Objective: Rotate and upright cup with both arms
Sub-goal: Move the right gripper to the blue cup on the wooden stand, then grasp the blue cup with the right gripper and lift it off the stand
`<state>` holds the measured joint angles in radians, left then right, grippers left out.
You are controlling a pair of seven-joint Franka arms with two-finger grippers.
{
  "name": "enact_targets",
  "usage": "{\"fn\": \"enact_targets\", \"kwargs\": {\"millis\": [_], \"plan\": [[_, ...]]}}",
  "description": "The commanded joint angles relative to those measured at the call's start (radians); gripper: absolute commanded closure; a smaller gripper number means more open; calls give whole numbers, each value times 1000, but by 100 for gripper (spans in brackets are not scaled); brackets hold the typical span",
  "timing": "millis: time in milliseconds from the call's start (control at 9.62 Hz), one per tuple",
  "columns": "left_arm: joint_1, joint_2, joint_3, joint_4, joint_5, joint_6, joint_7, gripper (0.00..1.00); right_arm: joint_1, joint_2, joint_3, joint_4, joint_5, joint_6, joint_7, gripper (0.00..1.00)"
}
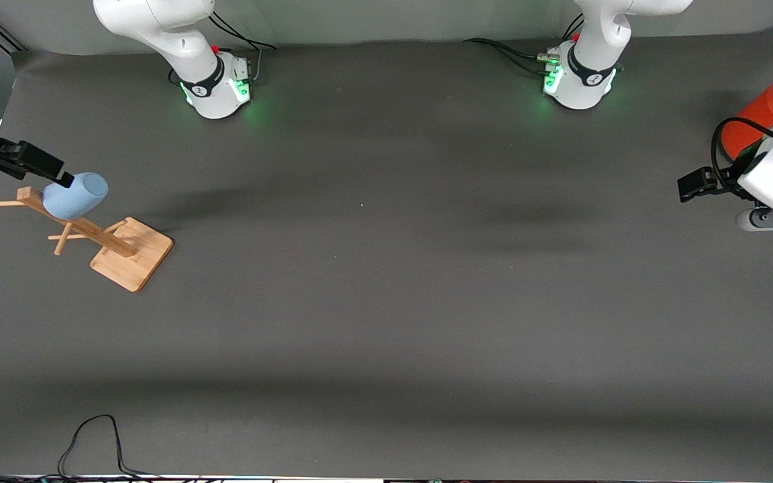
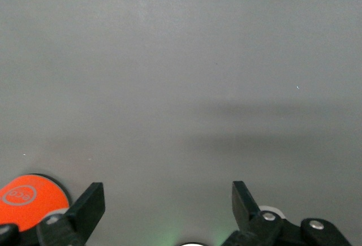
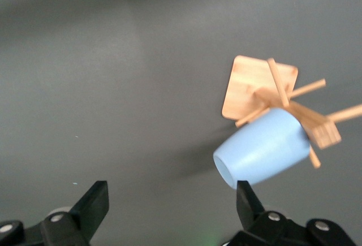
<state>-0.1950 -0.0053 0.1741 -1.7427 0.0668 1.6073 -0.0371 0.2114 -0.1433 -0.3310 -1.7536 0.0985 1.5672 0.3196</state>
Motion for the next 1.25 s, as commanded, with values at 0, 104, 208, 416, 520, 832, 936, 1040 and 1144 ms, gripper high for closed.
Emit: {"fn": "enact_targets", "kwargs": {"millis": [0,104,208,416,520,832,936,1040,1144], "plan": [[2,8,-2,26,-7,-26,-3,0,-6,42,-48,22,59,-70,340,0],[2,8,-2,26,-7,-27,-3,0,-13,51,-77,7,64,-73,425,0],[2,8,-2,26,-7,-27,-3,0,-17,66,-139,-10,69,-76,458,0],[2,8,-2,26,-7,-27,-3,0,-17,109,-219,-53,82,-75,458,0],[2,8,-2,26,-7,-27,-3,0,-18,132,-241,-59,102,-50,446,0],[2,8,-2,26,-7,-29,-3,0,-17,151,-261,-148,151,8,443,0],[2,8,-2,26,-7,-29,-3,0,-17,148,-264,-193,156,60,428,0],[2,8,-2,26,-7,-29,-3,0,-17,151,-272,-229,196,83,412,0],[2,8,-2,26,-7,-29,-3,0,-17,157,-275,-237,202,82,412,0]]}}
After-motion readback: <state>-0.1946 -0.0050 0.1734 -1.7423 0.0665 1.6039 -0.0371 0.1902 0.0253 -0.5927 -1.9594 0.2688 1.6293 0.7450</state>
